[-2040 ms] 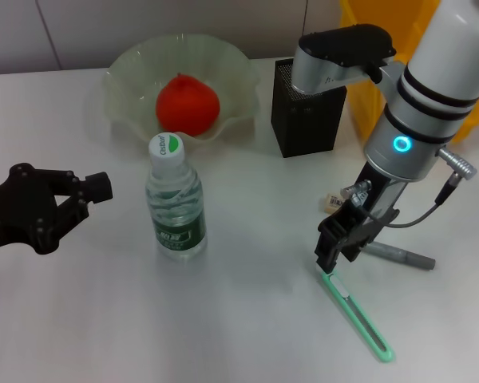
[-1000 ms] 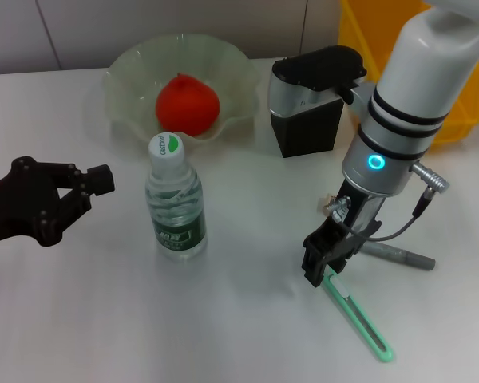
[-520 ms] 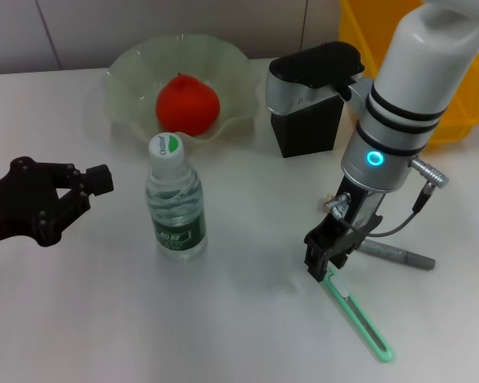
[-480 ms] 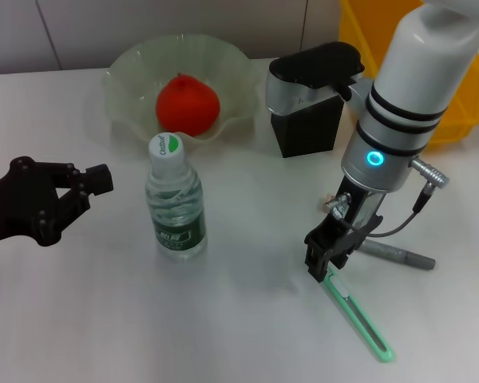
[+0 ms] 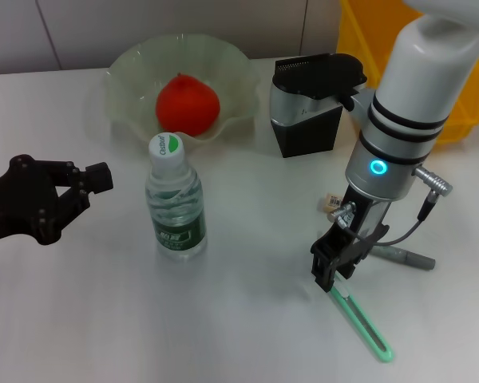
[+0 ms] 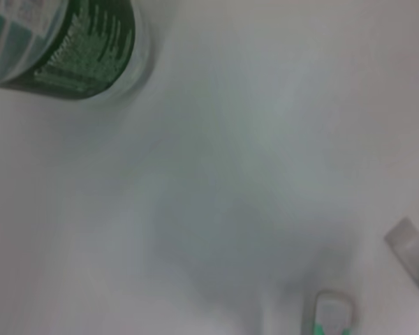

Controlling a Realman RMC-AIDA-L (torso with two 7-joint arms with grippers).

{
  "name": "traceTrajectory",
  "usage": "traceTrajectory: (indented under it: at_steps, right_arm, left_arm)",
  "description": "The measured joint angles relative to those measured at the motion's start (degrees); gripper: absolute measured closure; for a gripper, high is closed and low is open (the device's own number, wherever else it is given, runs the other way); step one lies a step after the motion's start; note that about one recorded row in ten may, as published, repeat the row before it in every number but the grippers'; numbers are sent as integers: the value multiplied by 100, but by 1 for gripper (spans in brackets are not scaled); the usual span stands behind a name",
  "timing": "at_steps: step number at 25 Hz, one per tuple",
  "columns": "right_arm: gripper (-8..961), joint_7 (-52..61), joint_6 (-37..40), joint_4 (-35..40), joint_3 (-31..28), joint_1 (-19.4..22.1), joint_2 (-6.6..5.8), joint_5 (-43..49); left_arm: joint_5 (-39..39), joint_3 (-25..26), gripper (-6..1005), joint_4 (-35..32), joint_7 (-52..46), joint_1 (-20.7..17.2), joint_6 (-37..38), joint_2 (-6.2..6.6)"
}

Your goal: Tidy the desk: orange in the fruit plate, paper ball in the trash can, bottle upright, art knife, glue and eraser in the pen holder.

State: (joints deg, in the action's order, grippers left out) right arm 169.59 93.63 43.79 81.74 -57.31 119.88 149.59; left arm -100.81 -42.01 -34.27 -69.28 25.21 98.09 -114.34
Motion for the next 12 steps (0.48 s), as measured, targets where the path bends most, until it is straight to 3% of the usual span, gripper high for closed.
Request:
traceTrajectory:
  at_steps: [12]
  right_arm:
    - [613, 4, -254, -338, 63, -100, 0, 9]
  left_arm:
    - [1, 0, 964, 0, 10, 1, 0, 0]
